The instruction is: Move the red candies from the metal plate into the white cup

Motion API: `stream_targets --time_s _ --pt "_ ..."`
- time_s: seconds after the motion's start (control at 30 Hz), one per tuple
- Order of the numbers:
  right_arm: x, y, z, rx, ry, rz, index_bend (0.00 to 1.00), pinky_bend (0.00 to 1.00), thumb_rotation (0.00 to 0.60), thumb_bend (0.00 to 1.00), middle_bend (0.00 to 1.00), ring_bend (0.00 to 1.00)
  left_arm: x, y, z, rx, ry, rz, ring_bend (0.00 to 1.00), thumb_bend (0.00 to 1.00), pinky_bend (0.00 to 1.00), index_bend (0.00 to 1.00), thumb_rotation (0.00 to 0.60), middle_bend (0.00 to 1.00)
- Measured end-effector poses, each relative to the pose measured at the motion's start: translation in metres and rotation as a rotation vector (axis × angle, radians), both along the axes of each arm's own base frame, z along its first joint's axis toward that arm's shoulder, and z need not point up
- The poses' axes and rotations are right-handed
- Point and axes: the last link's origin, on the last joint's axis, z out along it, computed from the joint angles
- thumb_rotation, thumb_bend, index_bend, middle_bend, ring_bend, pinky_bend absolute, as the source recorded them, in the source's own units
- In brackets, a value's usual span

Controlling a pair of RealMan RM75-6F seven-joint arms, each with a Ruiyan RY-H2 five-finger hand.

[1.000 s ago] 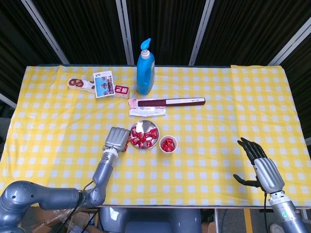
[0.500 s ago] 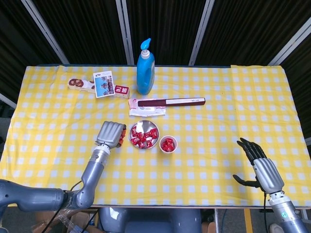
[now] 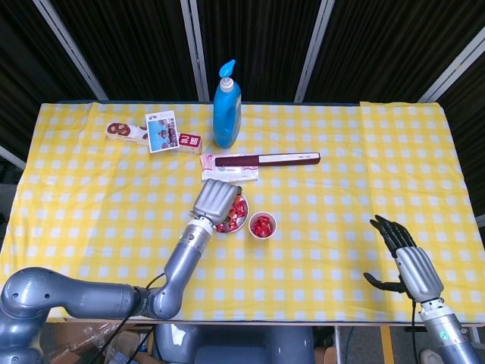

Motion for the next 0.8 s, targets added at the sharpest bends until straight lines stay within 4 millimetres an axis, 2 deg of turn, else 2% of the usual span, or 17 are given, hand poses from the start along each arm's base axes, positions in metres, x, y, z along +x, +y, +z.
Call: stream_targets --time_s 0.3,0.57,0.8 --pt "0.000 0.000 0.000 0.004 -0.005 -0.001 0.00 0.00 0.600 0.28 0.00 0.00 0.025 -0.005 -0.025 -0.026 -0.003 -0.035 0.98 0.34 0.97 0.54 0.600 0.90" --pt "0.000 -0.001 0.000 0.005 -0.008 -0.003 0.00 0.00 0.600 0.28 0.00 0.00 0.043 -0.009 -0.037 -0.046 -0.024 -0.060 0.98 0.33 0.97 0.54 0.600 0.90" --pt "0.000 -0.001 0.000 0.004 -0.009 -0.005 0.00 0.00 0.600 0.28 0.00 0.00 0.049 -0.013 -0.043 -0.059 -0.023 -0.072 0.96 0.15 0.97 0.47 0.600 0.86"
